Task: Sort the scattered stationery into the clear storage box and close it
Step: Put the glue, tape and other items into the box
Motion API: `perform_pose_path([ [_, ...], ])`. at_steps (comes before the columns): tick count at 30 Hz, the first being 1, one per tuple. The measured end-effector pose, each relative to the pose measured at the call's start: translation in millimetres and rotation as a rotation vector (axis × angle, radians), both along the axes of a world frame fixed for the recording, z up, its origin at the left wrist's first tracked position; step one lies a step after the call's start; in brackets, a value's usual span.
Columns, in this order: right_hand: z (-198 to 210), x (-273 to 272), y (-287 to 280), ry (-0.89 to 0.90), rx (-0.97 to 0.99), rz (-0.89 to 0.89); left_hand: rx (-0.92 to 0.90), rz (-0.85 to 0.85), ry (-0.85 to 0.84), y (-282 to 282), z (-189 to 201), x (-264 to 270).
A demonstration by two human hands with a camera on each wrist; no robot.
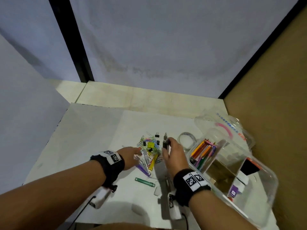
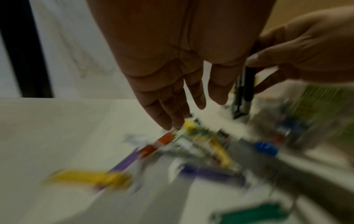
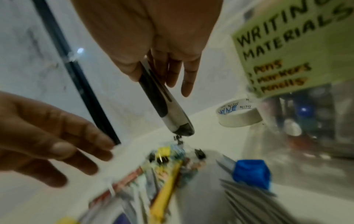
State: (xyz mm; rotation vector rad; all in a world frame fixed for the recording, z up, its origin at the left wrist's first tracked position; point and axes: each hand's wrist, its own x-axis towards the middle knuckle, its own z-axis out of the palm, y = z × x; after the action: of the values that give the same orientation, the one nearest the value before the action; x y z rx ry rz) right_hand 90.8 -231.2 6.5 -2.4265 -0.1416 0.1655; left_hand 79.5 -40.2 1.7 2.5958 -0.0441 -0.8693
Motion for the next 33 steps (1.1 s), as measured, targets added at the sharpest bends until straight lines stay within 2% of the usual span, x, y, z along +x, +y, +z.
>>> perform_pose_path([
  [6, 40.4, 13.1, -29.2, 0.077, 0.480, -0.336, -0.191, -0.092, -0.052, -63.3, 37.9, 20.4],
  [12, 59.6, 6.0, -97.4, 0.190, 0.945, -0.767, -0.190, -0.267, -0.170, -107.8, 46.8, 21.7],
  [16, 67.1, -12.8, -156.9, 0.211, 1.004, -0.957, -0.217, -0.425, -0.284, -145.1, 56.6, 26.8],
  [18, 65.2, -24.2, -182.3, 0.211, 0.964, -1.033, -0.223, -0.503, -0.320, -161.3, 58.9, 30.6],
  [20, 58.7, -33.6, -202.9, 0.228, 0.802, -1.058, -0.176, -0.593, -0.326, -172.4, 55.8, 32.8],
  [23, 46.5, -43.1, -227.5, 0.347, 0.666, -1.092, -0.062, -0.709, -0.332, -181.5, 43.5, 34.9],
  [29, 30.7, -44.5, -232.7, 0.522, 0.018, -0.866, 0.192, -0.831, -0.272, -177.1, 16.8, 32.7],
  [33, 23.9, -36.9, -223.7, 0.609, -0.145, -0.779, 0.226, -0.842, -0.244, -176.8, 15.0, 29.9],
])
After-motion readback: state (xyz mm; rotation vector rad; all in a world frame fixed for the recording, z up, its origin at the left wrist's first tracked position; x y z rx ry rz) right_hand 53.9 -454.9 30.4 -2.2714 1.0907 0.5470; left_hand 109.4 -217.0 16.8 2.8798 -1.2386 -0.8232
